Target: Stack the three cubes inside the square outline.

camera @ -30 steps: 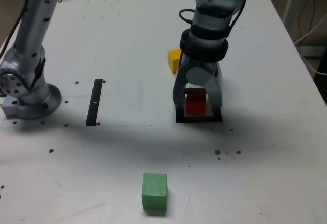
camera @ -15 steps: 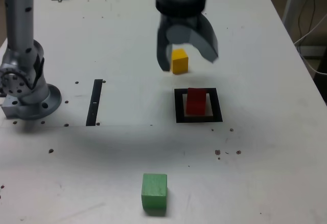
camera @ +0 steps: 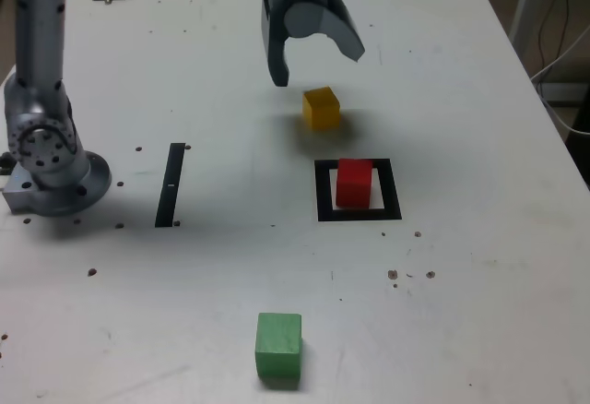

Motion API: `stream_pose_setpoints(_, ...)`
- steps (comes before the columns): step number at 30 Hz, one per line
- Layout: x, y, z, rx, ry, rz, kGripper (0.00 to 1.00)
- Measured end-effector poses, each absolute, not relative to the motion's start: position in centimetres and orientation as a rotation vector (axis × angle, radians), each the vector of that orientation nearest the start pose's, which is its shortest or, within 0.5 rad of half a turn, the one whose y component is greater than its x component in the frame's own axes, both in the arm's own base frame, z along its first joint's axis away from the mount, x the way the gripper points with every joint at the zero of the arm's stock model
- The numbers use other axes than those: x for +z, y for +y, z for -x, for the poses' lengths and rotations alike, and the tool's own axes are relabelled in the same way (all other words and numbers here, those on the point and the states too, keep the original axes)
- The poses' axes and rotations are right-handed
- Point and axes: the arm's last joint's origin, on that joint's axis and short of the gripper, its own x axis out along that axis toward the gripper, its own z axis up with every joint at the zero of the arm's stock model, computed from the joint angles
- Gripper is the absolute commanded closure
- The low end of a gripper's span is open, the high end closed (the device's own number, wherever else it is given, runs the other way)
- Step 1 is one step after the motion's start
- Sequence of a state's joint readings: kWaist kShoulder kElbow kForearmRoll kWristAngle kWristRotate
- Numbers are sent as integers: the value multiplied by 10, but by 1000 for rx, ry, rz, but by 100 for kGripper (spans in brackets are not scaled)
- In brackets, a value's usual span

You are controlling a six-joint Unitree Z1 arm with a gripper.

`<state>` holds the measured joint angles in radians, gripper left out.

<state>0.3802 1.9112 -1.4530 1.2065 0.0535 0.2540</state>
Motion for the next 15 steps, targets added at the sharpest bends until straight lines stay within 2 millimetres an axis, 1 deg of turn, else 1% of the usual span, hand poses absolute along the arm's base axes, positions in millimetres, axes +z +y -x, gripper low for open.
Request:
stream_pose_setpoints(5,236,135,-320,107,1716,108,3)
stream_pose_setpoints(8,216,135,-325,93,1719,119,3)
stream_pose_setpoints(12,206,130,-324,84,1711,122,5)
stream_pose_setpoints(15,204,128,-325,80,1714,119,9)
